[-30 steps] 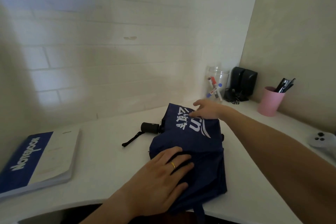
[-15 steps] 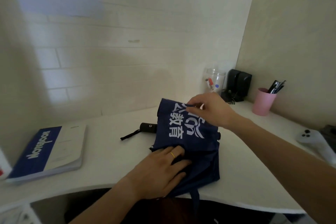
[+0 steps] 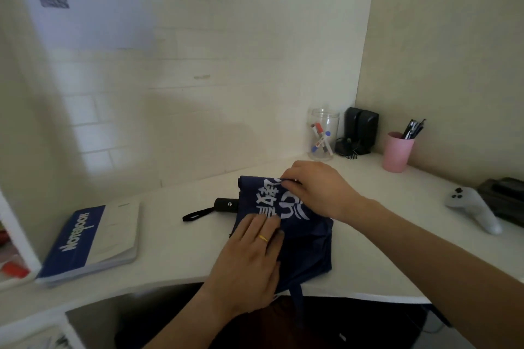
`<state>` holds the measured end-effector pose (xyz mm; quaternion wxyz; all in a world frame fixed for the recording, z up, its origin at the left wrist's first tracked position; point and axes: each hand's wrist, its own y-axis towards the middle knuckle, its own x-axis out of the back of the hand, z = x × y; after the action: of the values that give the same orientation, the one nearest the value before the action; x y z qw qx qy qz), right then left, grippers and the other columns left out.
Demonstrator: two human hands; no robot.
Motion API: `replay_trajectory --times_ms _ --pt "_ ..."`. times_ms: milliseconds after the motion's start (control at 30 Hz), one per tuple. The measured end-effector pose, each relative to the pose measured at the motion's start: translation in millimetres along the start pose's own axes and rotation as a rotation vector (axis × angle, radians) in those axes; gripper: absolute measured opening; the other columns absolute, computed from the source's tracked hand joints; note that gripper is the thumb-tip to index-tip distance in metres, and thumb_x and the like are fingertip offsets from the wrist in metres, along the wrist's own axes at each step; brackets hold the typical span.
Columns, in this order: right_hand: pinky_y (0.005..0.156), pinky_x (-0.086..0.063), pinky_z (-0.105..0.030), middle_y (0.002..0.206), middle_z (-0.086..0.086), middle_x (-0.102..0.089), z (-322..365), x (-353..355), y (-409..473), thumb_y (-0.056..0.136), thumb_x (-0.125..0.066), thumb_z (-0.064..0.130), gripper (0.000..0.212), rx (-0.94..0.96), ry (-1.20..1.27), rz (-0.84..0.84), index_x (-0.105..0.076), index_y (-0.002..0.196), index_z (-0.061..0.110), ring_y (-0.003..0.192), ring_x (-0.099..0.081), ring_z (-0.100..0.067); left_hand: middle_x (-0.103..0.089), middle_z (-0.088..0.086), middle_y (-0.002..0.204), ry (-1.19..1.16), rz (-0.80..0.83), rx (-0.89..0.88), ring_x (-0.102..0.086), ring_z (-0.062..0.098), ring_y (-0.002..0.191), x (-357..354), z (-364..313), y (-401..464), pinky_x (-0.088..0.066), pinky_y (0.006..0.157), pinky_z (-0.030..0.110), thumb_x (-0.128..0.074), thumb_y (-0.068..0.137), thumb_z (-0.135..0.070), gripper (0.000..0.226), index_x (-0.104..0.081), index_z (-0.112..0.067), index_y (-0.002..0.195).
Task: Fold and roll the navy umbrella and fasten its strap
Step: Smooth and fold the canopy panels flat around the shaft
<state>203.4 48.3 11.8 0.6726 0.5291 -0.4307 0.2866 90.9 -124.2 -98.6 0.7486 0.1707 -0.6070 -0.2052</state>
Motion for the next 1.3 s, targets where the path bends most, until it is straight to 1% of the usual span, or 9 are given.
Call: replay_trajectory --times_ms 367,467,534,634,801,901,1034,1134,1301 --pt "0.082 -0.053 -0.041 0.109 -0.002 -0.061 20 2 -11 0.102 -0.046 0.029 0.028 0.084 -0.164 0.097 -0.069 0.116 0.021 0.100 -0.060 -0.022 -0.026 0.007 0.168 -0.130 0.227 0.011 -0.028 0.025 0.152 -6 14 27 -0.031 0.121 0.043 -0.038 0.081 -0.040 0.084 -0.024 -0.017 0.161" --pt "0.063 -0.045 -0.029 0.101 0.001 -0.061 36 -18 -39 0.088 -0.067 0.023 0.017 0.174 -0.249 0.061 -0.071 0.105 0.023 0.092 -0.060 -0.020 -0.048 0.005 0.151 -0.246 0.206 0.079 -0.057 0.017 0.114 -10 11 17 -0.048 0.091 0.026 -0.042 0.088 -0.037 0.069 -0.031 -0.023 0.155" --pt "0.052 -0.036 -0.025 0.087 0.003 -0.062 43 -34 -59 0.065 -0.082 0.021 0.025 0.186 -0.265 0.039 -0.073 0.087 0.024 0.076 -0.061 -0.016 -0.061 0.005 0.129 -0.325 0.207 0.119 -0.052 0.007 0.089 -9 8 8 -0.037 0.077 0.010 -0.041 0.096 -0.036 0.046 -0.045 -0.021 0.139" --pt "0.051 -0.043 -0.024 0.084 0.003 -0.064 49 -59 -84 0.055 -0.087 0.020 0.035 0.188 -0.265 -0.062 -0.073 0.087 0.022 0.071 -0.059 -0.015 -0.064 0.001 0.123 -0.397 0.176 0.121 -0.039 -0.005 0.087 -8 4 -3 -0.027 0.078 0.000 -0.039 0.104 -0.036 0.032 -0.054 -0.020 0.128" --pt "0.058 -0.051 -0.028 0.098 -0.002 -0.068 48 -85 -108 0.065 -0.085 0.014 0.050 0.159 -0.240 -0.147 -0.073 0.114 0.014 0.078 -0.063 -0.018 -0.069 -0.008 0.114 -0.357 0.130 0.069 -0.058 0.004 0.094 -8 13 -14 -0.049 0.095 0.025 -0.037 0.105 -0.040 0.029 -0.057 -0.028 0.122" --pt "0.058 -0.050 -0.027 0.097 0.000 -0.067 47 -93 -112 0.064 -0.085 0.016 0.048 0.162 -0.220 -0.145 -0.073 0.111 0.016 0.078 -0.062 -0.018 -0.069 -0.008 0.120 -0.300 0.076 0.125 -0.060 0.007 0.107 -2 25 -35 -0.043 0.100 0.019 -0.042 0.105 -0.047 0.033 -0.060 -0.028 0.124" --pt "0.061 -0.051 -0.025 0.096 0.002 -0.067 46 -100 -114 0.067 -0.084 0.016 0.045 0.142 -0.147 -0.167 -0.073 0.111 0.018 0.080 -0.063 -0.016 -0.062 0.003 0.126 -0.272 -0.221 0.311 -0.057 0.017 0.115 16 29 -57 -0.044 0.103 0.029 -0.054 0.096 -0.040 0.040 -0.064 -0.012 0.123" --pt "0.068 -0.057 -0.025 0.100 0.003 -0.070 44 -102 -114 0.077 -0.079 0.022 0.034 0.120 -0.067 -0.115 -0.073 0.111 0.021 0.086 -0.064 -0.014 -0.051 -0.003 0.149 -0.301 -0.074 0.167 -0.044 0.011 0.138 23 14 -45 -0.037 0.116 0.031 -0.054 0.097 -0.042 0.052 -0.054 -0.019 0.144" --pt "0.080 -0.054 -0.020 0.099 0.018 -0.069 32 -64 -121 0.087 -0.073 0.032 0.017 -0.237 0.314 -0.200 -0.073 0.104 0.031 0.089 -0.064 0.001 -0.062 -0.010 0.131 -0.308 0.006 0.196 -0.057 0.003 0.118 7 7 -35 -0.049 0.102 0.024 -0.028 0.108 -0.046 0.047 -0.067 -0.027 0.127"
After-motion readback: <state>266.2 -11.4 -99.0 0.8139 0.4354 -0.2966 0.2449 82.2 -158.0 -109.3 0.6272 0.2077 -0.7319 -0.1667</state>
